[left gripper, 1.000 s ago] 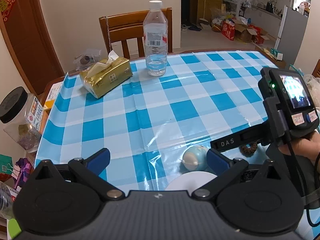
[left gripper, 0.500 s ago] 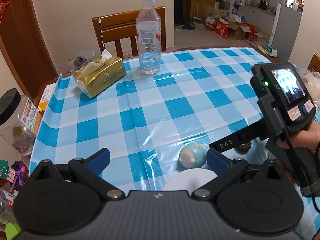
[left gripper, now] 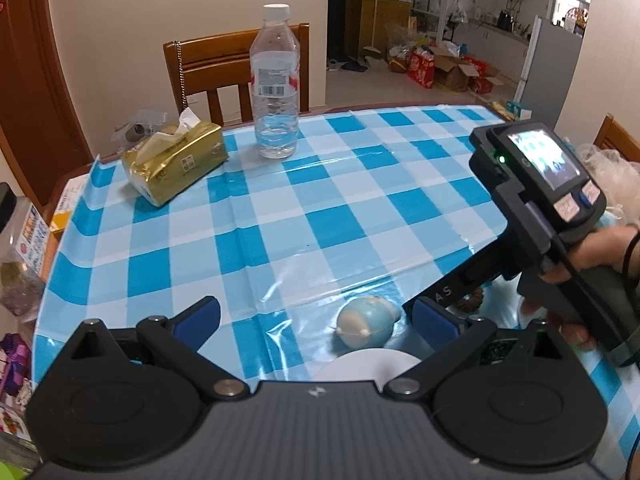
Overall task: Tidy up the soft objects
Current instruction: 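Close the right gripper on the brown scrunchie while the left gripper grasps the blue figurine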
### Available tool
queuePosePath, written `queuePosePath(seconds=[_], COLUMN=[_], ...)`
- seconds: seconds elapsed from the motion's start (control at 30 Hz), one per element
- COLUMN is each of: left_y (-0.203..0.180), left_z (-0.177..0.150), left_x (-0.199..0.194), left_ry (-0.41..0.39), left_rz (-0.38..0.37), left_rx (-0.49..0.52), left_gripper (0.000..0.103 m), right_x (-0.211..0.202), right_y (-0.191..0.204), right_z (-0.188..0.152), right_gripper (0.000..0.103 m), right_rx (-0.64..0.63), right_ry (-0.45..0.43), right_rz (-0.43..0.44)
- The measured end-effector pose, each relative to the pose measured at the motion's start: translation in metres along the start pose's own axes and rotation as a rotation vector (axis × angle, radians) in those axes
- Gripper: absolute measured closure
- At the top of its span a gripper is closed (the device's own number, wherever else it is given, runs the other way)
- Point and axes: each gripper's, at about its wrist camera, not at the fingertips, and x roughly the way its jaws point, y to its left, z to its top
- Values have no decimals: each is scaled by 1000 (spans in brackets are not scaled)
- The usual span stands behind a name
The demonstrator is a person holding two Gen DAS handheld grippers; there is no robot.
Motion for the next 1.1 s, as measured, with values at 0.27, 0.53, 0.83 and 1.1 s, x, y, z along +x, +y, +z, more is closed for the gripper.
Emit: queuePosePath(seconds=[0.27, 0.53, 0.83, 1.1], left_y=[5, 10, 8, 5], left_z=[-1, -2, 0, -1], left_x=[2, 4, 8, 13], left_ry=[-15, -9, 4, 20], left_rz=[-28, -32, -22, -30], left_rx=[-21, -24, 21, 49], left_gripper=[1, 1, 1, 1], right_x=[-2, -7, -10, -22], right_y=[-3, -9, -9, -5], right_z=[-15, -15, -18, -23], right_gripper=[0, 0, 6, 36], right_rx=[40, 17, 12, -42], right_ry=[-86, -69, -68, -97], right_rz=[-8, 0, -2, -1])
